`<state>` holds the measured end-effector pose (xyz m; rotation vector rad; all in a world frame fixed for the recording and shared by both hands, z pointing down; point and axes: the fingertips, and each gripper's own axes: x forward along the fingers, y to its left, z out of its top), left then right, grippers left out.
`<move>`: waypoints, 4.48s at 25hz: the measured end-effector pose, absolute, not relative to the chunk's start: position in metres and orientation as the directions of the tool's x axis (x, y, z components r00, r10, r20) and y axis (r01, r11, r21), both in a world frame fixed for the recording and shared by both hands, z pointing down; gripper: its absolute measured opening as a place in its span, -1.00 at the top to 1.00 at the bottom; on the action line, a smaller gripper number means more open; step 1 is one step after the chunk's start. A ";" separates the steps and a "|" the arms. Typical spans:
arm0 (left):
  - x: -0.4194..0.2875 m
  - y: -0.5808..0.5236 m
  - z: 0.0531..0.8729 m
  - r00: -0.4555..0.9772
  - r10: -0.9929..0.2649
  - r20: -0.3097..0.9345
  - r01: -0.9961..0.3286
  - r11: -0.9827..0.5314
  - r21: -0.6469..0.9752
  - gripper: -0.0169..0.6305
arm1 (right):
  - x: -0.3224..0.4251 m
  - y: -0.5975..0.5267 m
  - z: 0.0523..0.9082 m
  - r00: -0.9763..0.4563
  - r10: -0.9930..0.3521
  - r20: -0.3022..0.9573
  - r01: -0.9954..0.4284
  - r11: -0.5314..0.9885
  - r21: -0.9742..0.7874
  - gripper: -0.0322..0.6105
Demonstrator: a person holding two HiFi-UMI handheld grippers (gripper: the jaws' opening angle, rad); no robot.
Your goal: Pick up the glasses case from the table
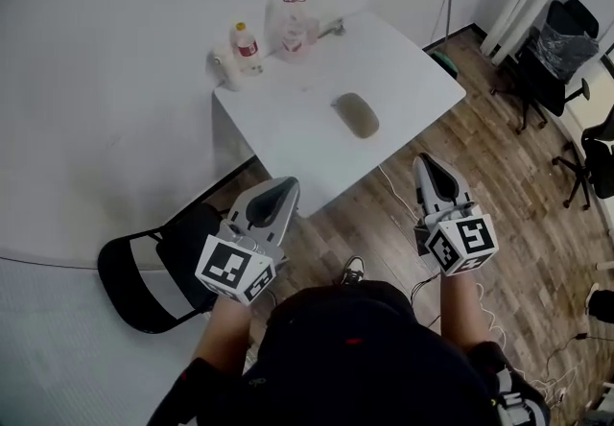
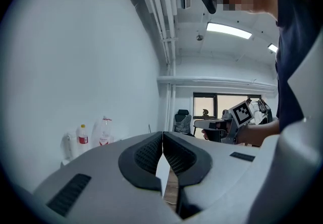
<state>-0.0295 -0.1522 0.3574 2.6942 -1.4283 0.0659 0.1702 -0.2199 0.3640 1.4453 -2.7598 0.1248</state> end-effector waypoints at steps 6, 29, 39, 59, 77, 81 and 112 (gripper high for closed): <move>-0.005 -0.199 0.365 0.515 -0.850 0.113 -0.857 -0.508 0.083 0.88 | 0.191 -0.270 0.387 -0.619 -0.780 0.093 -0.785 0.615 -0.070 0.83; -0.062 -0.279 0.380 0.561 -0.821 0.105 -0.826 -0.545 0.144 0.88 | 0.117 -0.391 0.458 -0.650 -0.696 0.306 -0.735 0.677 -0.023 0.05; -0.079 -0.298 0.395 0.536 -0.833 0.139 -0.841 -0.512 0.173 0.88 | 0.079 -0.455 0.597 -0.555 -0.599 0.577 -0.724 0.690 0.020 -0.23; -0.108 -0.293 0.433 0.487 -0.841 0.234 -0.869 -0.438 0.231 0.88 | 0.083 -0.510 0.733 -0.413 -0.471 0.780 -0.774 0.633 -0.028 -0.27; -0.102 -0.303 0.407 0.535 -0.829 0.163 -0.842 -0.508 0.183 0.88 | 0.078 -0.455 0.525 -0.571 -0.702 0.427 -0.788 0.614 -0.044 -0.27; -0.089 -0.299 0.383 0.560 -0.819 0.122 -0.826 -0.542 0.154 0.88 | 0.091 -0.420 0.449 -0.585 -0.755 0.296 -0.800 0.596 -0.063 -0.27; -0.085 -0.259 0.316 0.575 -0.818 0.007 -0.814 -0.571 0.110 0.88 | 0.136 -0.308 0.293 -0.559 -0.828 -0.030 -0.828 0.560 -0.033 -0.27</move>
